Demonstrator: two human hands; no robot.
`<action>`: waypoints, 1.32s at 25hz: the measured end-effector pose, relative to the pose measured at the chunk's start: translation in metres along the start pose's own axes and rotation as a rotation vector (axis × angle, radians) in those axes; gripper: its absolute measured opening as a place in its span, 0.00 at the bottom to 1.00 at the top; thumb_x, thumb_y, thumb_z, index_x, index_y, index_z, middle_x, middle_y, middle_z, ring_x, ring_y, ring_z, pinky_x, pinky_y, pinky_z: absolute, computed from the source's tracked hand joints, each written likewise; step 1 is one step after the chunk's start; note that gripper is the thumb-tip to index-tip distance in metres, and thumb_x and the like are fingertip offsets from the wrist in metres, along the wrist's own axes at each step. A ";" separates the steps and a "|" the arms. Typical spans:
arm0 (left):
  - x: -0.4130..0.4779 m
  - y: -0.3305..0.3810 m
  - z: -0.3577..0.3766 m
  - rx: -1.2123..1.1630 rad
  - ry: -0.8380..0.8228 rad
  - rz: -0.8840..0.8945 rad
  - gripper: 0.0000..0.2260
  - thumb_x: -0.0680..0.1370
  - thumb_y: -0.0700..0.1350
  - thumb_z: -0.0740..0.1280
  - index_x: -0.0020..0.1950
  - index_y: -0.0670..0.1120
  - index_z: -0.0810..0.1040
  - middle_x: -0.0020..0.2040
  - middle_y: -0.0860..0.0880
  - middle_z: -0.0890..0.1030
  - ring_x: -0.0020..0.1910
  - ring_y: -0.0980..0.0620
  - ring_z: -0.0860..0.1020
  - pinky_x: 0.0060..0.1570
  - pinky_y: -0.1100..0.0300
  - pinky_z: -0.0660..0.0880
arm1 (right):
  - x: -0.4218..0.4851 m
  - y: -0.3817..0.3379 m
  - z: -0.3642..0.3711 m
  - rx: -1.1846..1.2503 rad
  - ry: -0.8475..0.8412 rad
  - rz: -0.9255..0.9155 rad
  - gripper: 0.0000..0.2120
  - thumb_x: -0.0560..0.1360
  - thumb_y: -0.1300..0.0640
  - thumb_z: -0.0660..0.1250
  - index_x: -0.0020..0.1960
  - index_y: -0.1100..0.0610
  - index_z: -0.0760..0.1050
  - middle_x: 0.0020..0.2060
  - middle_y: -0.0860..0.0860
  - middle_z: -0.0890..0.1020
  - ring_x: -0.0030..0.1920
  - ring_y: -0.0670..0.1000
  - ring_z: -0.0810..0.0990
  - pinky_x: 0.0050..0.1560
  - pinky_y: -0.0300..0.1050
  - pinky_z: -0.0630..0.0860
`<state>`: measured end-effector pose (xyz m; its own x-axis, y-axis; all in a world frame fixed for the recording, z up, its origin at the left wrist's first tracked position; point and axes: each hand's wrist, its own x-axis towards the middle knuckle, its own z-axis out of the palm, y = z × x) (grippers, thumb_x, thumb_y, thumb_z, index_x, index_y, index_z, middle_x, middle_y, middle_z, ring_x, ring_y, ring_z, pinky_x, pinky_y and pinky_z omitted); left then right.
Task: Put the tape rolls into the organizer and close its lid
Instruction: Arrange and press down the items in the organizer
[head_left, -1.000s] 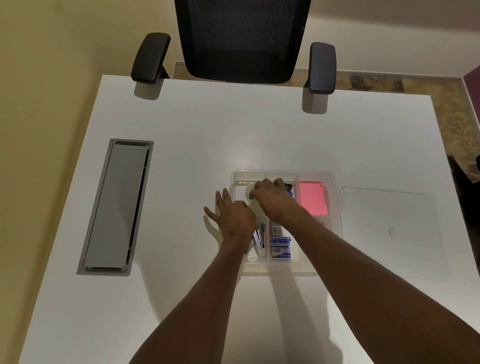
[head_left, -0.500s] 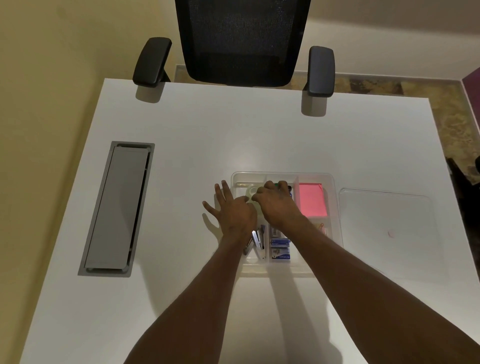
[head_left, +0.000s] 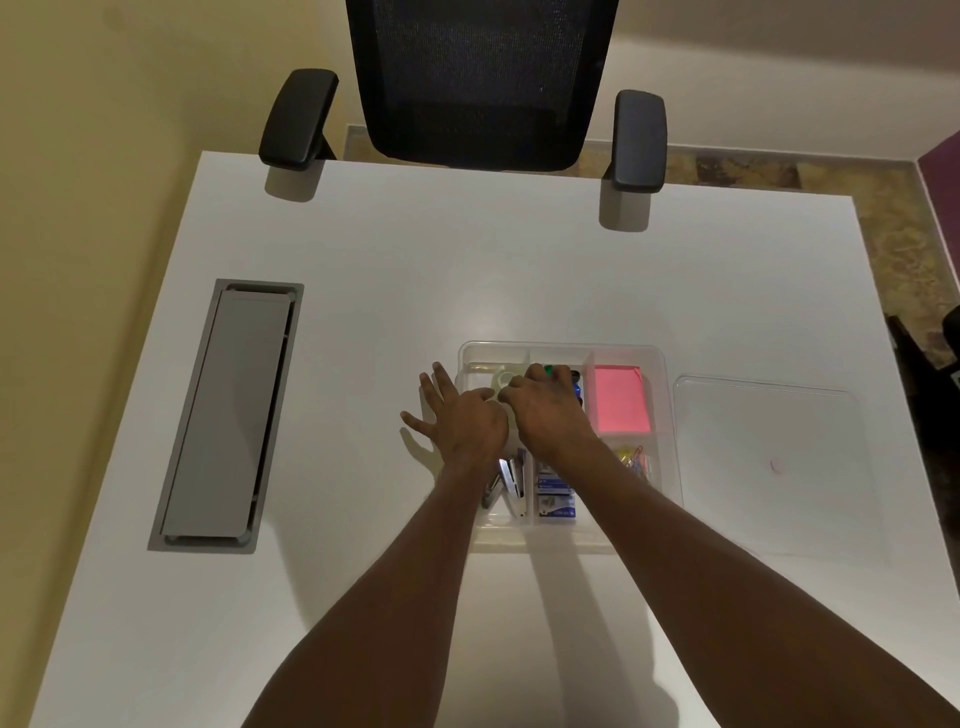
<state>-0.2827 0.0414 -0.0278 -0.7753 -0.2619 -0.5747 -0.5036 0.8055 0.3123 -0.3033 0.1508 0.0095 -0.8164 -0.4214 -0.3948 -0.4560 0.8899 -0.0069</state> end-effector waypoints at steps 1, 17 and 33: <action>0.000 -0.001 -0.001 -0.002 -0.004 0.004 0.18 0.87 0.55 0.60 0.77 0.61 0.74 0.88 0.47 0.42 0.87 0.43 0.38 0.80 0.27 0.42 | 0.001 -0.001 0.000 -0.014 -0.012 0.021 0.19 0.71 0.48 0.75 0.61 0.51 0.79 0.57 0.52 0.83 0.64 0.58 0.74 0.65 0.59 0.65; -0.003 -0.002 -0.001 0.002 0.060 0.065 0.22 0.83 0.47 0.65 0.76 0.64 0.74 0.88 0.47 0.41 0.87 0.44 0.37 0.79 0.27 0.39 | 0.003 0.005 0.002 -0.008 0.034 0.121 0.16 0.79 0.59 0.62 0.66 0.56 0.75 0.62 0.53 0.80 0.65 0.57 0.73 0.64 0.56 0.65; -0.007 -0.008 0.009 0.055 0.102 0.056 0.16 0.85 0.55 0.61 0.72 0.59 0.79 0.88 0.46 0.44 0.87 0.44 0.39 0.80 0.29 0.39 | -0.007 0.008 0.014 0.087 0.078 0.132 0.18 0.76 0.60 0.66 0.66 0.56 0.74 0.65 0.53 0.78 0.68 0.57 0.71 0.69 0.57 0.63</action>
<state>-0.2700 0.0418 -0.0326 -0.8377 -0.2665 -0.4767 -0.4391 0.8476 0.2979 -0.2961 0.1636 -0.0001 -0.8936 -0.3096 -0.3251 -0.3139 0.9486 -0.0406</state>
